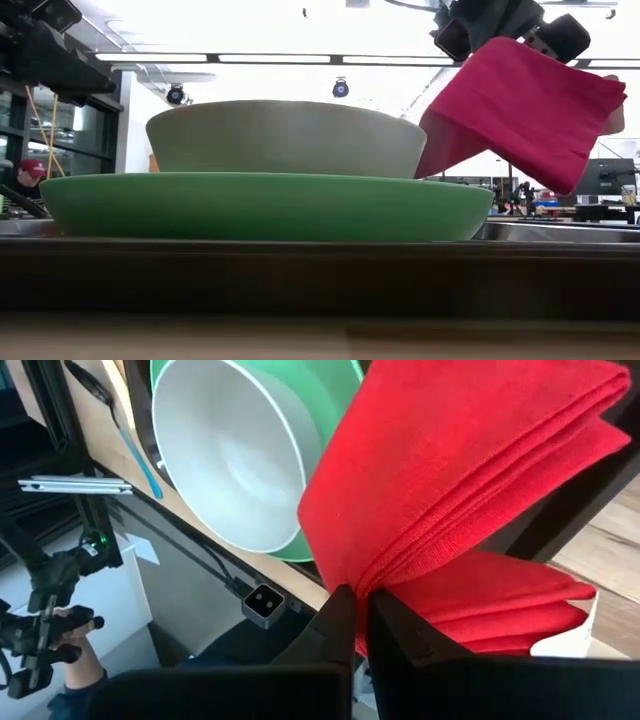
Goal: Set up tray
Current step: Put the red table napkin on the black serving tray to the right of the green plate
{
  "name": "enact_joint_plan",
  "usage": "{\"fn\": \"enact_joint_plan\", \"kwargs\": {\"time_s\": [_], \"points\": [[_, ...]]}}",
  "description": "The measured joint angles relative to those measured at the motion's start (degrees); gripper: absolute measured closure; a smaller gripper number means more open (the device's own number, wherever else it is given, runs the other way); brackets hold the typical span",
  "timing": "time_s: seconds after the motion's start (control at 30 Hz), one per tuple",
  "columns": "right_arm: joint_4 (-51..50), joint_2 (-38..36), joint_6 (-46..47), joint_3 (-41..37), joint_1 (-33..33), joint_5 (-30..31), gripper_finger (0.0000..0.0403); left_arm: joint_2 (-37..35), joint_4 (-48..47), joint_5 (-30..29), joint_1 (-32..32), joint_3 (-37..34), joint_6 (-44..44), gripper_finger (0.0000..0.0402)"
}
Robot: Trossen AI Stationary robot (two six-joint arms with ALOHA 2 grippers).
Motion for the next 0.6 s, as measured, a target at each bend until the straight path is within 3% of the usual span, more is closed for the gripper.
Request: {"fn": "enact_joint_plan", "kwargs": {"time_s": [0.47, 0.6], "points": [[-2.45, 0.0, -0.46, -0.04, -0.04, 1.21, 0.0403, 0.0, -0.08, 0.11, 0.0, 0.0, 0.0, 0.0293], [0.13, 0.0, 0.74, -3.31, -0.04, 0.3, 0.0403, -0.02, -0.3, 0.18, 0.0, 0.0, 0.0, 0.0293]]}}
